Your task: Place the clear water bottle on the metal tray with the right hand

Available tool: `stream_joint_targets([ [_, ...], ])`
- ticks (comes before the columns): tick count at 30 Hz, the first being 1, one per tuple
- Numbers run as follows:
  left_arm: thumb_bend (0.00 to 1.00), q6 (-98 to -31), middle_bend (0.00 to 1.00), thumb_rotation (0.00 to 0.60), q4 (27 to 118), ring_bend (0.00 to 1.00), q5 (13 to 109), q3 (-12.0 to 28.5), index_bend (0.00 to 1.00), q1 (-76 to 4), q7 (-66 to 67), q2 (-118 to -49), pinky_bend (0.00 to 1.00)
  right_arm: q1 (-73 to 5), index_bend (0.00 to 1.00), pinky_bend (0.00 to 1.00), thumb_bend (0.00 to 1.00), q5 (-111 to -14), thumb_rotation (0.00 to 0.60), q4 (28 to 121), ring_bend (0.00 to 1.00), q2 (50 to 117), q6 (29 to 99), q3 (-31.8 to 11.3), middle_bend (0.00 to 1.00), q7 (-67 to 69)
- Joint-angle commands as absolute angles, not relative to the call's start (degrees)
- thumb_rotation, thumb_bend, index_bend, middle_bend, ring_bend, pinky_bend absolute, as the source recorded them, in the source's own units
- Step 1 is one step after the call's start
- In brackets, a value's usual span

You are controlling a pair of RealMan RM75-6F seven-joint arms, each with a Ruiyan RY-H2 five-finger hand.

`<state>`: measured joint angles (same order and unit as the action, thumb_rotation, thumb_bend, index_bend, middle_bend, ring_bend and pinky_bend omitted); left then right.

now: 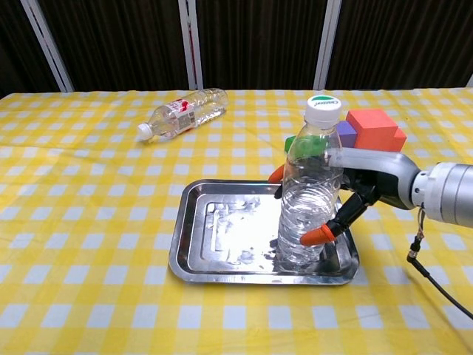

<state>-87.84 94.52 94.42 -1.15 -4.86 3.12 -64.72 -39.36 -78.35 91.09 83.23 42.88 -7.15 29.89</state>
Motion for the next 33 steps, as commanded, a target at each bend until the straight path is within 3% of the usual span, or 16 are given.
stream_joint_targets([
  [1, 0.19, -87.8, 0.0, 0.6, 94.5, 0.0, 94.4, -1.2, 0.22, -4.9, 3.1, -64.7, 0.0, -39.4, 0.18, 0.0, 0.2, -78.1, 0.6, 91.4, 0.22, 83.2, 43.0, -7.2, 0.22, 29.9],
  [8, 0.19, -87.6, 0.0, 0.6, 94.5, 0.0, 94.8, -1.3, 0.22, -5.0, 3.2, -64.7, 0.0, -39.2, 0.11, 0.0, 0.2, -76.9, 0.6, 92.2, 0.2, 81.5, 43.1, -7.4, 0.19, 29.1],
  [16, 0.19, -87.9, 0.0, 0.6, 94.7, 0.0, 95.3, -1.5, 0.22, -4.9, 3.3, -64.7, 0.0, -38.8, 0.1, 0.0, 0.2, -72.8, 0.6, 89.8, 0.19, 78.1, 41.8, -7.6, 0.17, 27.1],
  [25, 0.19, -88.0, 0.0, 0.6, 94.7, 0.0, 95.3, -1.5, 0.22, -4.9, 2.6, -64.4, 0.0, -34.9, 0.1, 0.0, 0.2, -74.0, 0.6, 89.3, 0.18, 67.9, 42.7, -4.5, 0.17, 26.1],
  [29, 0.19, -88.0, 0.0, 0.6, 94.7, 0.0, 95.4, -1.6, 0.22, -4.9, 2.2, -64.3, 0.0, -31.8, 0.1, 0.0, 0.2, -76.6, 0.6, 92.1, 0.17, 61.0, 47.2, -2.7, 0.17, 22.7],
  [33, 0.19, -88.0, 0.0, 0.6, 94.7, 0.0, 95.6, -1.6, 0.22, -4.9, 2.0, -64.2, 0.0, -26.7, 0.1, 0.0, 0.2, -79.2, 0.6, 97.5, 0.11, 55.8, 57.2, -1.7, 0.17, 16.8],
])
